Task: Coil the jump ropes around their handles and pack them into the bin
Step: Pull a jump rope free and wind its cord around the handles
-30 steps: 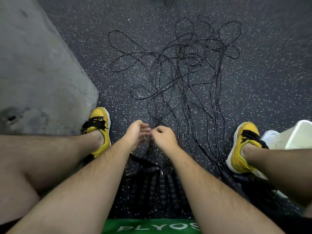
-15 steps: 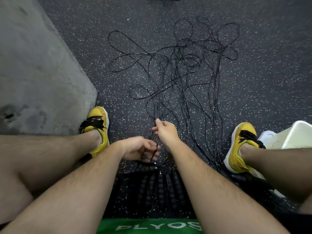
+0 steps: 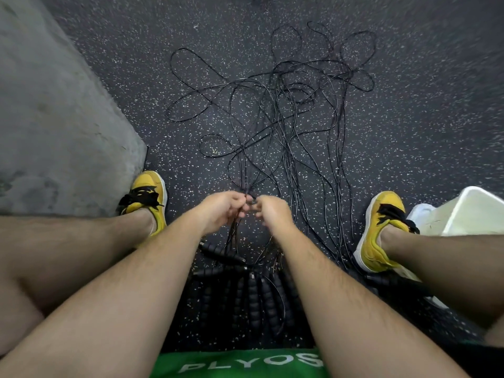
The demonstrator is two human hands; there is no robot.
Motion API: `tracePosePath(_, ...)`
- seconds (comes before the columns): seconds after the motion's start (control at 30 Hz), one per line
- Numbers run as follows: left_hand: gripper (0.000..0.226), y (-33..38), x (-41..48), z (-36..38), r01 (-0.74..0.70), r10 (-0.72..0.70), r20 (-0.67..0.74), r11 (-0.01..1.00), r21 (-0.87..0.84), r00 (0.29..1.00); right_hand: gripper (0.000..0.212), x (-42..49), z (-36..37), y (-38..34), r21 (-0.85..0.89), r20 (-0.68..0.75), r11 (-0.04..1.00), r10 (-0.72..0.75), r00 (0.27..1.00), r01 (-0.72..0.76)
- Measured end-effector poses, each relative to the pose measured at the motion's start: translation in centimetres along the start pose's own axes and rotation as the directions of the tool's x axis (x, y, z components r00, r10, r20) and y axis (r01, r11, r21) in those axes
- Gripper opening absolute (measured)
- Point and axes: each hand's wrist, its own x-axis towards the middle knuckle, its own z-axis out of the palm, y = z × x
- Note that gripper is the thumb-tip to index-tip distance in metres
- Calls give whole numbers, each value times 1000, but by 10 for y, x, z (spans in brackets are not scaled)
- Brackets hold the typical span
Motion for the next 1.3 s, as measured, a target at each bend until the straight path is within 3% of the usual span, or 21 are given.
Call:
tracePosePath(0.07,16,-14,-14,-4,149,-182,245,978,147,952,19,6,3,-7,188,10,982,24,1000,-25)
tracePosePath(0.13,17,-28,-23,-6,259,-351,367,925,278,861,23,7,9,-10,120,-7,993,-6,1000,7)
tracePosePath(0.17,24,-32,-23,-7,276,-360,352,923,267,864,23,6,10,-10,63,-20,998,-28,999,29)
tracePosePath(0.27,36,-28,-12,-12,138,-142,86,990,41,986,17,-6,8,-10,-61,73,996,-61,995,66)
tracePosePath(0.37,31,-6,9,-10,-15,-23,-133,962,-274,991,9,-22,4,-5,-195,367,978,-1,930,78)
tracePosePath(0.47,32,14,19,4,-19,-52,-240,959,-282,969,12,-32,3,1,-287,588,957,153,794,29)
tracePosePath(0.5,24,16,18,8,-22,-46,-266,969,-248,963,15,-26,3,3,-294,563,956,174,808,-1)
tracePosePath(0.57,18,12,11,10,-33,-9,-238,985,-170,971,16,-13,3,2,-257,361,965,138,922,-44)
tracePosePath(0.63,18,4,-4,5,20,-23,-31,995,-93,999,16,4,2,-1,-106,121,992,82,989,-70)
tracePosePath(0.7,17,-7,-22,-1,147,-154,232,988,46,961,18,11,4,-6,100,52,993,60,997,-65)
tracePosePath(0.77,16,-17,-30,-5,235,-273,354,961,145,895,23,14,9,-8,118,22,993,-4,1000,2)
tracePosePath(0.83,22,-18,-29,-6,227,-257,285,965,134,923,23,13,14,-8,35,-29,997,-64,998,65)
tracePosePath(0.9,30,-13,-20,-9,127,-126,68,992,-6,990,19,8,14,-8,-71,15,993,-93,996,94)
tracePosePath(1.0,35,6,5,-10,-69,14,-193,958,-277,981,14,-9,7,-7,-297,336,946,-21,942,127)
tracePosePath(1.07,33,21,11,1,-102,24,-254,949,-297,967,19,-19,3,-4,-379,553,916,115,825,127)
tracePosePath(1.1,29,25,12,6,-102,26,-277,959,-263,960,20,-21,2,-2,-398,592,911,164,789,109)
tracePosePath(1.13,27,27,12,10,-104,38,-296,972,-210,954,21,-17,3,-2,-413,561,907,181,808,84)
tracePosePath(1.2,26,24,7,10,-112,80,-221,984,-136,972,21,-1,3,-3,-333,333,943,141,932,-24)
tracePosePath(1.23,25,19,2,7,-98,83,-136,990,-103,987,22,6,2,-5,-214,181,974,115,977,-75)
tracePosePath(1.3,21,7,-8,-1,-22,23,44,1000,-20,999,33,17,-3,-8,58,-56,997,53,997,-50)
